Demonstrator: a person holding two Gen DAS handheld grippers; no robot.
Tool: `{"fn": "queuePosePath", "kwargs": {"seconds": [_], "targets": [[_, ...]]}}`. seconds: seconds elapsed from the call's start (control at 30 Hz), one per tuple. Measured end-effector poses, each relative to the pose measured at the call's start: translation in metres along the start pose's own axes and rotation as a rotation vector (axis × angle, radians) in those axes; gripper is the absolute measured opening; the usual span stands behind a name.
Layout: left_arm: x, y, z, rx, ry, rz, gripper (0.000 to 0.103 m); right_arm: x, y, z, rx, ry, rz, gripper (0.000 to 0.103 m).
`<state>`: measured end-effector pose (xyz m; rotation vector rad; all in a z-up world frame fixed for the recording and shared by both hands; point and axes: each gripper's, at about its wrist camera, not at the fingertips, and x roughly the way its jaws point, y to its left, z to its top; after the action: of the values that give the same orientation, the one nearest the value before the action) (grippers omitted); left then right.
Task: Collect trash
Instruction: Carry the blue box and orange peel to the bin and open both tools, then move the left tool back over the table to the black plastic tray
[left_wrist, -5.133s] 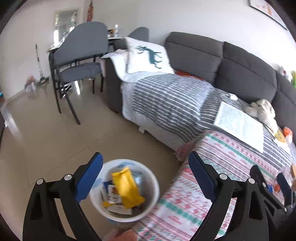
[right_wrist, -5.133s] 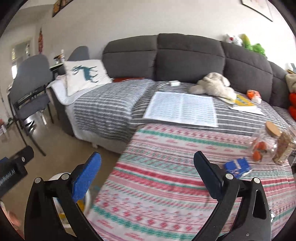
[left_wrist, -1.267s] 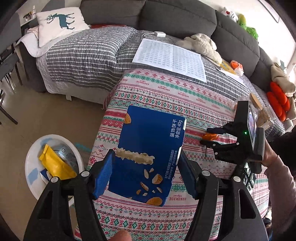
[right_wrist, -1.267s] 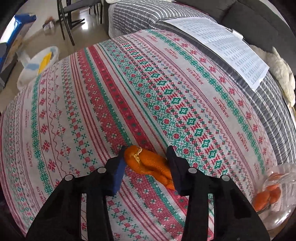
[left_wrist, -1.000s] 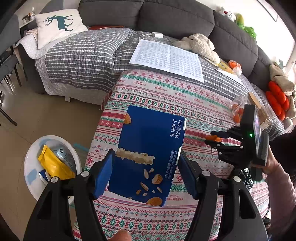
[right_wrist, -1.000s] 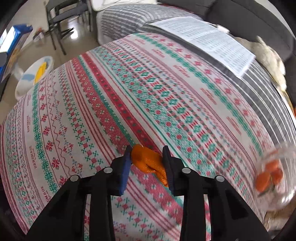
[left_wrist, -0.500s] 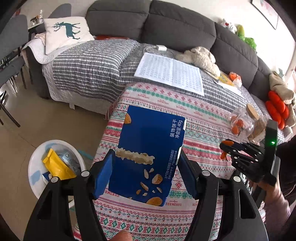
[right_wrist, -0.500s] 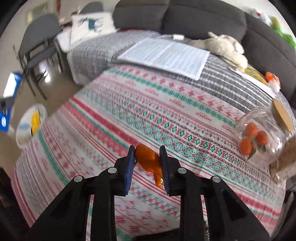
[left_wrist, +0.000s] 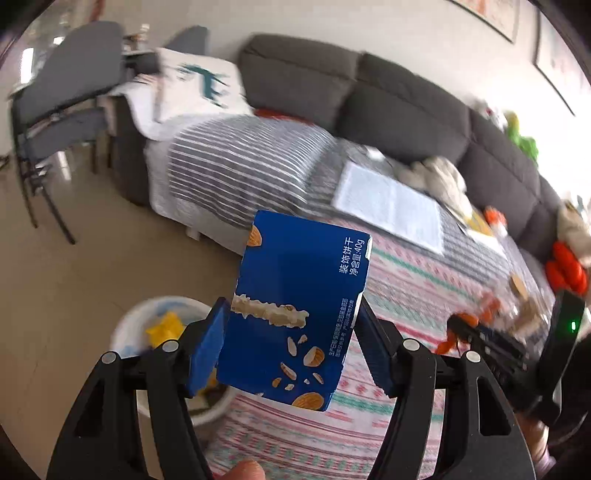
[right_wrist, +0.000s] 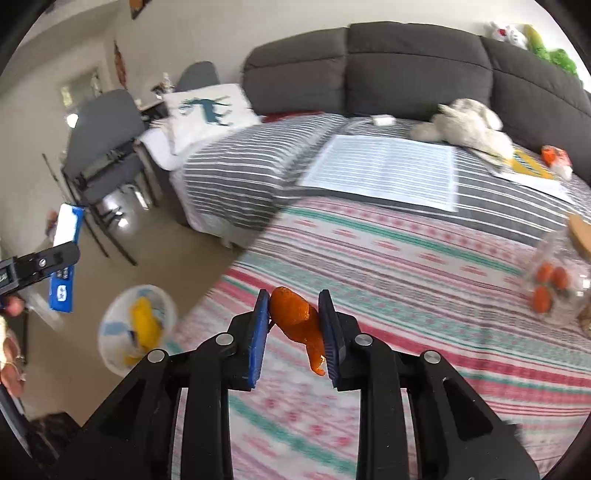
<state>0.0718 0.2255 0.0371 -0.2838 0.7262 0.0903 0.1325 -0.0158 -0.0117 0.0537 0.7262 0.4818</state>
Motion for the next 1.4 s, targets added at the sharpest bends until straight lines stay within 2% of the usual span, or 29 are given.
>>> {"fn": "queuePosePath", "kwargs": {"seconds": [0.07,0.23,0.4,0.47,0.5,0.53,0.63,0.77,0.83,0.93,1.17,1.27,1.3,1.4], "targets": [[-0.012,0.021,0.005,-0.023,-0.047,0.059,0.066,0.008,0.022,0.002,-0.001,-0.001,0.036,0.026],[-0.036,0.075,0.013,-0.117,-0.109,0.139,0.066,0.036,0.09,0.004,-0.01,0.009,0.145,0.026],[-0.053,0.13,0.016,-0.242,-0.125,0.159,0.066,0.075,0.147,0.0,-0.003,0.056,0.224,0.028],[-0.055,0.146,0.015,-0.276,-0.125,0.169,0.066,0.085,0.163,-0.001,-0.01,0.067,0.221,0.037],[-0.056,0.151,0.015,-0.285,-0.125,0.173,0.066,0.087,0.169,0.0,-0.013,0.065,0.215,0.046],[-0.057,0.157,0.014,-0.293,-0.122,0.175,0.066,0.089,0.176,0.0,-0.016,0.056,0.204,0.059],[-0.055,0.163,0.011,-0.298,-0.106,0.174,0.066,0.086,0.187,0.006,-0.025,0.034,0.176,0.065],[-0.047,0.163,0.01,-0.281,-0.077,0.178,0.066,0.07,0.186,0.01,-0.062,-0.023,0.076,0.082],[-0.041,0.16,0.008,-0.265,-0.054,0.183,0.066,0.065,0.181,0.009,-0.056,-0.04,0.024,0.086],[-0.028,0.155,0.004,-0.244,-0.009,0.193,0.066,0.054,0.164,0.007,-0.037,-0.051,-0.038,0.09],[0.005,0.147,-0.004,-0.229,0.089,0.194,0.067,0.038,0.128,-0.001,0.0,-0.054,-0.111,0.094],[0.019,0.147,-0.006,-0.235,0.126,0.193,0.072,0.033,0.114,-0.004,0.009,-0.054,-0.14,0.095],[0.024,0.147,-0.007,-0.236,0.146,0.193,0.078,0.031,0.112,-0.004,0.01,-0.054,-0.147,0.095],[0.028,0.146,-0.008,-0.259,0.172,0.178,0.08,0.023,0.1,-0.004,0.015,-0.065,-0.172,0.096]]}}
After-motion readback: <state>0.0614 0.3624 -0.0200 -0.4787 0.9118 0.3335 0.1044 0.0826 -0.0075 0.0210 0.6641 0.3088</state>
